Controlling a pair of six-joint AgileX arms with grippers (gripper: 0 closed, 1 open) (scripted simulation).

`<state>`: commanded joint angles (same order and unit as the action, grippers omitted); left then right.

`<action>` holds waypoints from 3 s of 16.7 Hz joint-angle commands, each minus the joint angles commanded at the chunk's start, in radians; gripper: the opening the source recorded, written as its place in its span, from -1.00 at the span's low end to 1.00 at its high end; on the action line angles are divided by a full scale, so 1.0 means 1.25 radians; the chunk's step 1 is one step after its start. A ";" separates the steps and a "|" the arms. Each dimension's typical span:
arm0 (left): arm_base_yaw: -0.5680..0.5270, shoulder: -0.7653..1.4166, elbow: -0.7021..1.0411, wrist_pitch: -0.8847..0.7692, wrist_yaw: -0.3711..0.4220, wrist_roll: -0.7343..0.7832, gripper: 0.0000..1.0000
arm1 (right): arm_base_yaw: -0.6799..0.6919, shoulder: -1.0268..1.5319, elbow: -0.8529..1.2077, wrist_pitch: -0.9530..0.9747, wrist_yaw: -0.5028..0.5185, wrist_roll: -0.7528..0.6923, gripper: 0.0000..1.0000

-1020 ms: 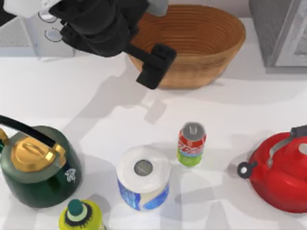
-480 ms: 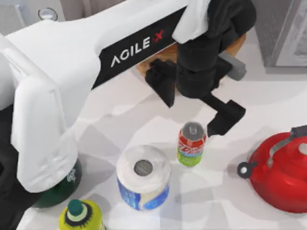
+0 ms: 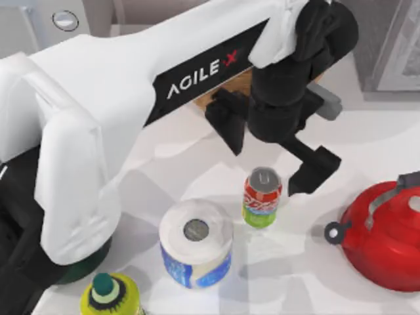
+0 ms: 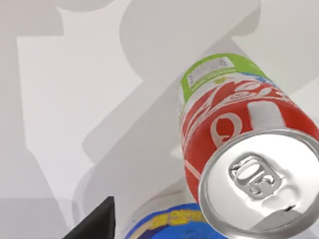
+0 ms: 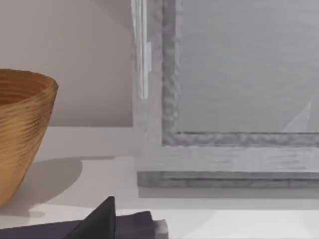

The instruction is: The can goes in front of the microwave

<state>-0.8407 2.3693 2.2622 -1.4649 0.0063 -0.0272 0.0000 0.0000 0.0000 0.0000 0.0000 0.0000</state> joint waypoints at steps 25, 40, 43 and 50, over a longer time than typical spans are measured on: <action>-0.002 -0.004 -0.194 0.189 0.000 0.000 -0.96 | 0.000 0.000 0.000 0.000 0.000 0.000 1.00; -0.001 -0.005 -0.100 0.090 0.000 -0.001 -1.00 | 0.000 0.000 0.000 0.000 0.000 0.000 1.00; -0.002 -0.009 -0.075 0.066 0.000 0.000 -1.00 | 0.000 0.000 0.000 0.000 0.000 0.000 1.00; 0.075 -0.040 -0.085 0.053 0.000 -0.062 -1.00 | 0.000 0.000 0.000 0.000 0.000 0.000 1.00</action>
<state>-0.7468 2.3192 2.1565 -1.3980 0.0068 -0.1041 0.0000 0.0000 0.0000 0.0000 0.0000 0.0000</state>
